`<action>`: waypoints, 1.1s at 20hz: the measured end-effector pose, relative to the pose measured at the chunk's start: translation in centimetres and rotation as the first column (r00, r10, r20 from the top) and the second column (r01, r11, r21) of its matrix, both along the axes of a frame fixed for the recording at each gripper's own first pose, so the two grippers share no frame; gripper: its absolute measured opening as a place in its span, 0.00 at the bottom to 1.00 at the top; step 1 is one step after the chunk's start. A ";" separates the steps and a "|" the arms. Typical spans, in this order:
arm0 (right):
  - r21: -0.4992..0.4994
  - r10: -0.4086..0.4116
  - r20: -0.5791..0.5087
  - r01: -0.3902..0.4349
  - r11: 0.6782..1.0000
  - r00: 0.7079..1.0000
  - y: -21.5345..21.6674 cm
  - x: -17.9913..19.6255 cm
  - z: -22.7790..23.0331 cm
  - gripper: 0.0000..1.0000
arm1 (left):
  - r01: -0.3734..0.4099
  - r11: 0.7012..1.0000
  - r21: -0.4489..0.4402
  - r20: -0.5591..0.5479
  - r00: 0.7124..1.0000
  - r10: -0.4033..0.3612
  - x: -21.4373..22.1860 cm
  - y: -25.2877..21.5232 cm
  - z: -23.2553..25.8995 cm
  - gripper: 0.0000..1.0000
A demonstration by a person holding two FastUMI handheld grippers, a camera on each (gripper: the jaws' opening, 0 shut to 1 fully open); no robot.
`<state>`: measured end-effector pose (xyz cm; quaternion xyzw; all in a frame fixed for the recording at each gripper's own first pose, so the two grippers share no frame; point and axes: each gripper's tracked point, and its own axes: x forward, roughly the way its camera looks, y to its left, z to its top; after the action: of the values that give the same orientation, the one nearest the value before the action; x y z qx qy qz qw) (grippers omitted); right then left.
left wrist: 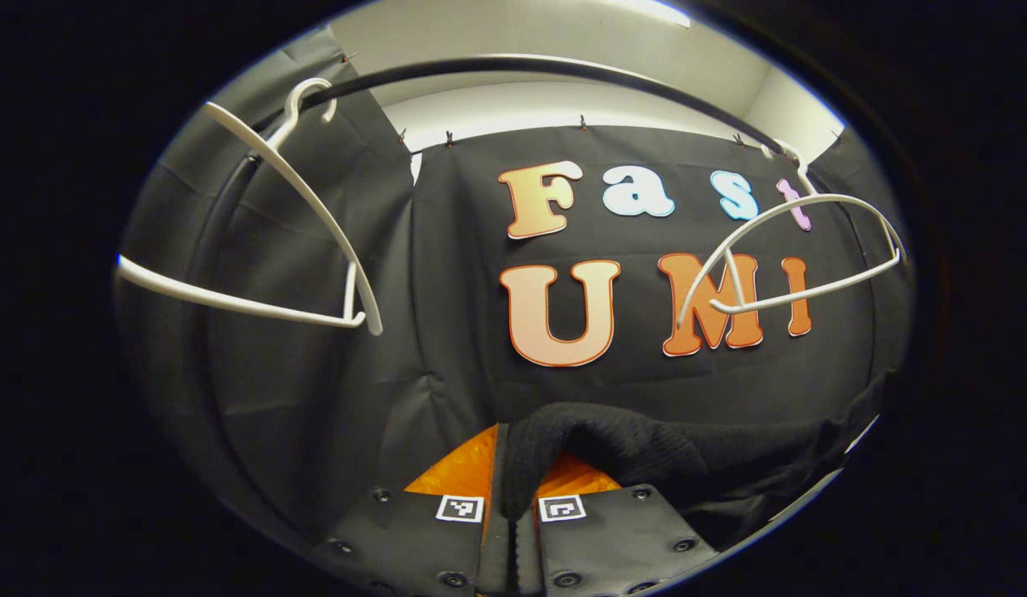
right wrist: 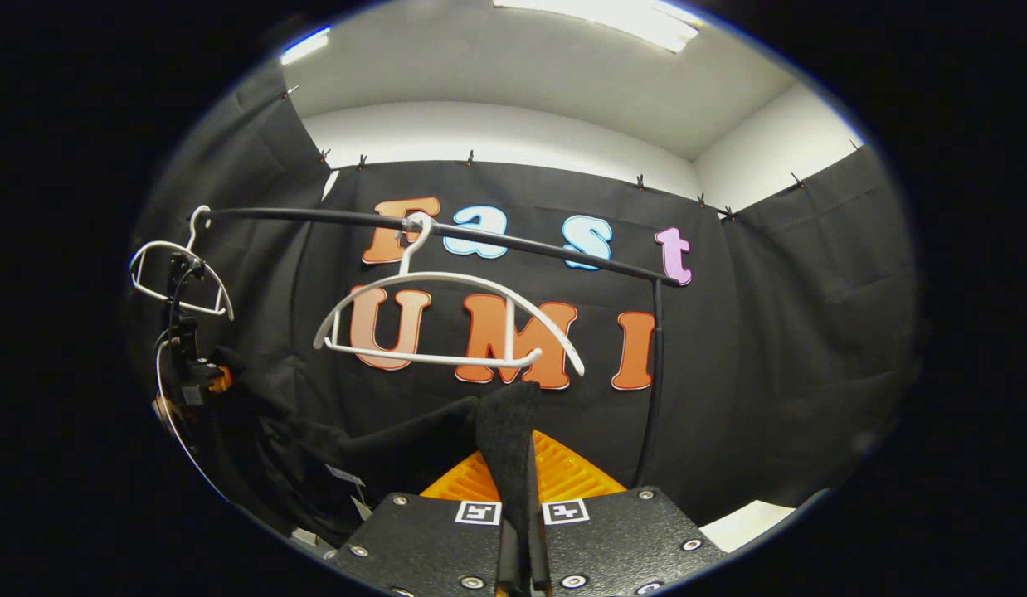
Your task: Grasp the clothes on the hanger with both hands and then place them into the laundry hamper below.
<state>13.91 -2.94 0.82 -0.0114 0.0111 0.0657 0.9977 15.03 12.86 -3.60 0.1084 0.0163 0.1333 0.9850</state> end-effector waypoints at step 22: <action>0.075 0.224 -0.416 -0.213 0.974 0.881 13.1 -5.4 -17.5 0.07 | 0.126 0.963 -0.238 -0.481 0.846 -0.230 -9.6 -11.7 -16.9 0.14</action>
<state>8.52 10.13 -16.71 0.0154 0.2240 0.1787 0.9579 5.39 1.12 -20.50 0.0425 0.2762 0.0055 0.9602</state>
